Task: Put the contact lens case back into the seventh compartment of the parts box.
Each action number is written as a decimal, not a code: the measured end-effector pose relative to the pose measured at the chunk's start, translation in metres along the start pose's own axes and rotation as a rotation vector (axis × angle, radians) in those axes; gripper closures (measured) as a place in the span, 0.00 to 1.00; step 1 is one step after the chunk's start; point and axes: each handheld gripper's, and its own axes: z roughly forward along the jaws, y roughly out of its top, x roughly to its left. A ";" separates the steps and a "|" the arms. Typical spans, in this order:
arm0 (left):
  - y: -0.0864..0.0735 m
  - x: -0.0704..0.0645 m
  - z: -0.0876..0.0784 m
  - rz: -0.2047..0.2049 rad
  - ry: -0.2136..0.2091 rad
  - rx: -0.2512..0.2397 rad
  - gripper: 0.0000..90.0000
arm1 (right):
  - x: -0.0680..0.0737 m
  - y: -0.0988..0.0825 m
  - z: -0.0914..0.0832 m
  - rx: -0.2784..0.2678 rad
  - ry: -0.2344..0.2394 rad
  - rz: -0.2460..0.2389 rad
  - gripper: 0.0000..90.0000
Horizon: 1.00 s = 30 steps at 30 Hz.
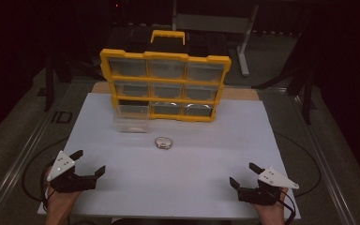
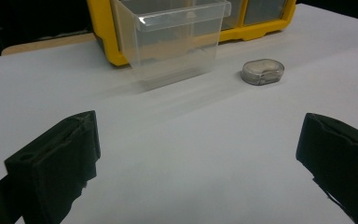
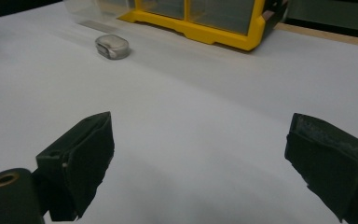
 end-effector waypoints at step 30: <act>0.001 -0.004 0.001 0.049 -0.010 -0.014 0.00 | 0.002 0.002 -0.004 -0.049 0.005 -0.022 0.09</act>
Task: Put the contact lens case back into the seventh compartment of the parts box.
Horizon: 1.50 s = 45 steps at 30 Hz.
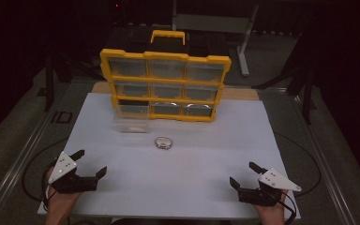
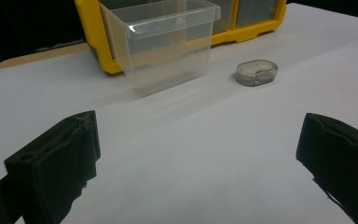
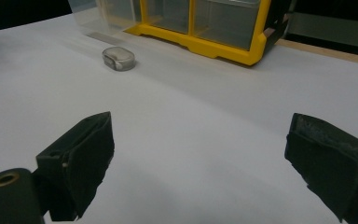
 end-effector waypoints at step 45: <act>0.080 -0.010 0.047 0.127 -0.132 0.025 0.00 | -0.003 0.001 0.000 -0.015 -0.007 0.022 0.09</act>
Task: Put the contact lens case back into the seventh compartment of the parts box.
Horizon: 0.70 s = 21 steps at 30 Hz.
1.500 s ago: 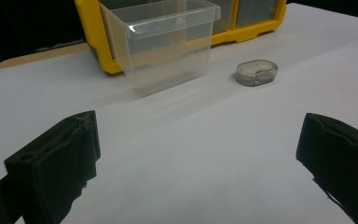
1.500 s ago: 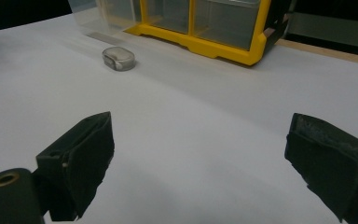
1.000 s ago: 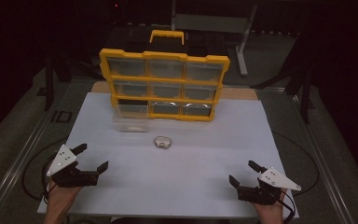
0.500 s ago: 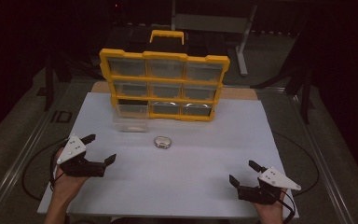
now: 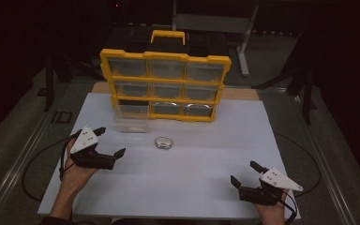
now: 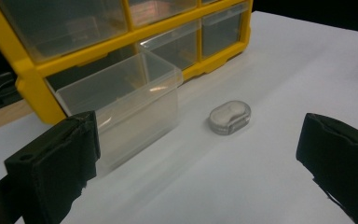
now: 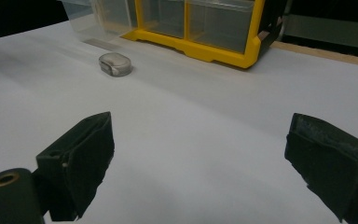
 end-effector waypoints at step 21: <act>0.028 0.005 0.034 0.053 -0.031 0.058 0.00 | 0.000 0.000 0.001 0.005 0.006 0.002 0.09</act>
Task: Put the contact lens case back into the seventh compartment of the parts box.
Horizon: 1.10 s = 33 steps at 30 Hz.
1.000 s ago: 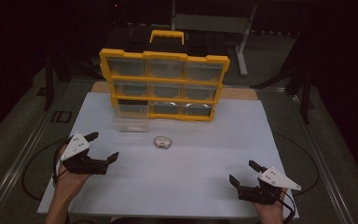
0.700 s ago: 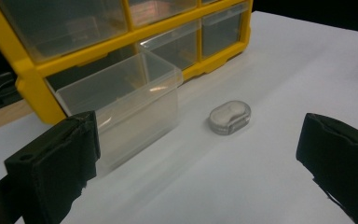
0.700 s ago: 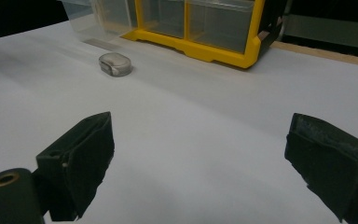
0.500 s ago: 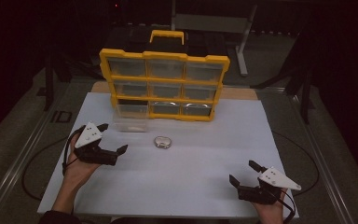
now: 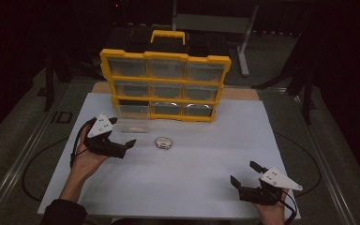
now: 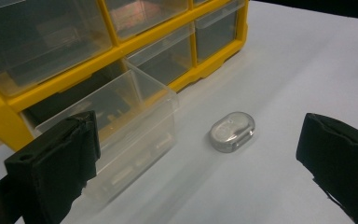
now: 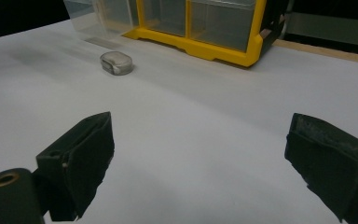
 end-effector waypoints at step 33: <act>0.030 -0.001 0.053 0.095 -0.044 0.137 0.00 | -0.001 0.000 -0.001 -0.004 0.009 0.009 0.09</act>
